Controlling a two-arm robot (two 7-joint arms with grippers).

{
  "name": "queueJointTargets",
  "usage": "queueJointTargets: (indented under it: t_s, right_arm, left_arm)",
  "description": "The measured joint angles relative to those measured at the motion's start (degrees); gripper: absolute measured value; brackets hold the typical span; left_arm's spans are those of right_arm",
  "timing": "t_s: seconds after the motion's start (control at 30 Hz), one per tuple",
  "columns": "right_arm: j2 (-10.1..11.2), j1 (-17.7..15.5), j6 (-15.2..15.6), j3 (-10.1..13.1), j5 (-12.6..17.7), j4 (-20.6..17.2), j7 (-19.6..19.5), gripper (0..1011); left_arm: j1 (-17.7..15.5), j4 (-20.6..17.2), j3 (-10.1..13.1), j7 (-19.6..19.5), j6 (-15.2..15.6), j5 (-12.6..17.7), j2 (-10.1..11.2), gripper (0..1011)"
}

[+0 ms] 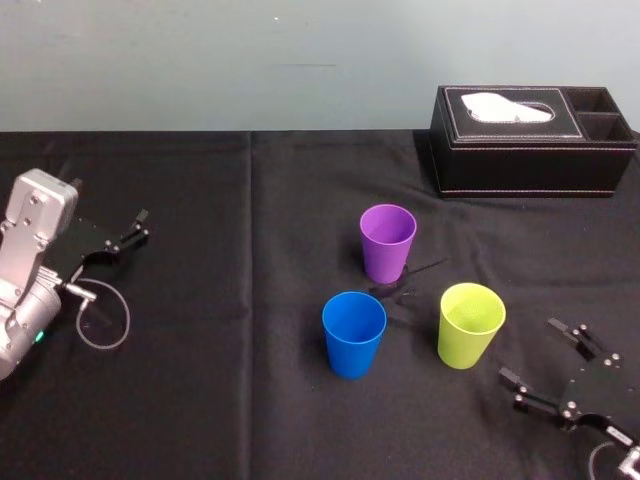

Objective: Stack the three plastic cups sequentially using one hand.

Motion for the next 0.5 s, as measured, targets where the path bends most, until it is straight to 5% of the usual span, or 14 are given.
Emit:
queueJointTargets:
  t_s: [0.5]
  right_arm:
    - [-4.1, 4.7, 4.4, -1.8, -2.9, 1.2, 1.2, 1004]
  left_arm:
    - [0.0, 0.0, 0.0, 0.0, 0.0, 0.0, 0.0, 1011]
